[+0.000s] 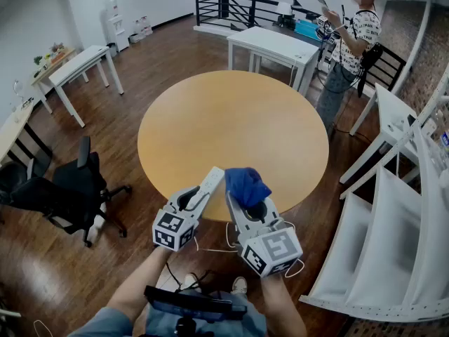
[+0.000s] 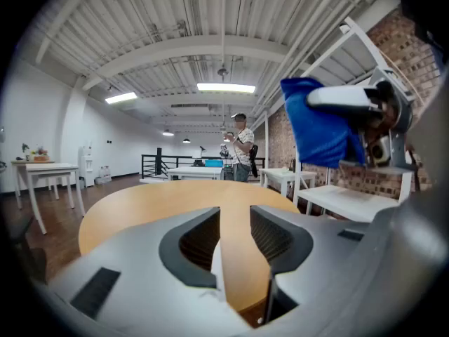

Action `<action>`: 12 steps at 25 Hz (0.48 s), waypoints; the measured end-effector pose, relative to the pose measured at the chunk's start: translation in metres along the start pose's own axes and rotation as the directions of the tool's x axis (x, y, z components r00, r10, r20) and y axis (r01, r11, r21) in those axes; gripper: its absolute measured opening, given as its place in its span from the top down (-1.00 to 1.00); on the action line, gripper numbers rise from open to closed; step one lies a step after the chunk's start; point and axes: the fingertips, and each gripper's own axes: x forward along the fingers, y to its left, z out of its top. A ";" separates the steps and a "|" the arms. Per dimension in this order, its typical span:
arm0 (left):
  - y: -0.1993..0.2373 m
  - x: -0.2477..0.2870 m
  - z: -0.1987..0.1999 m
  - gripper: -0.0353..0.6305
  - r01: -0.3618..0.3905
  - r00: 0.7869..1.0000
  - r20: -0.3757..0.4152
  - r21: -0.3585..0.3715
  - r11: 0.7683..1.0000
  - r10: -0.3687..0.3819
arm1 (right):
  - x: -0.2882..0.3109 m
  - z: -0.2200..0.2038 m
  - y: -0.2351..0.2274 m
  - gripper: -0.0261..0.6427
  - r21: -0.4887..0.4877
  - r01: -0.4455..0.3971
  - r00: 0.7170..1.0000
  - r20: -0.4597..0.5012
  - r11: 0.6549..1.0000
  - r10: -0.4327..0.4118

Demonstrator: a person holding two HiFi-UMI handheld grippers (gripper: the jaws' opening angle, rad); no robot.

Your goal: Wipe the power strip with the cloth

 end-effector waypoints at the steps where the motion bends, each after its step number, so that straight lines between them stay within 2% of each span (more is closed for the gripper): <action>1: 0.004 0.003 -0.016 0.41 -0.009 0.999 -0.039 -0.005 1.000 0.009 | -0.001 0.000 0.001 0.71 -0.001 -0.002 1.000 0.000 1.000 0.002; 4: 0.016 0.011 -0.057 0.16 -0.047 0.990 -0.133 -0.019 0.999 0.044 | -0.005 0.000 0.005 0.71 -0.009 -0.009 1.000 -0.001 1.000 0.009; 9: 0.031 0.022 -0.104 -0.03 -0.106 0.966 -0.237 -0.020 0.994 0.098 | -0.006 -0.004 0.005 0.71 -0.016 -0.008 1.000 -0.017 1.000 0.007; 12: 0.033 0.027 -0.122 -0.16 -0.124 0.956 -0.273 -0.034 0.992 0.111 | -0.006 -0.007 0.003 0.71 -0.015 0.001 1.000 -0.027 1.000 -0.002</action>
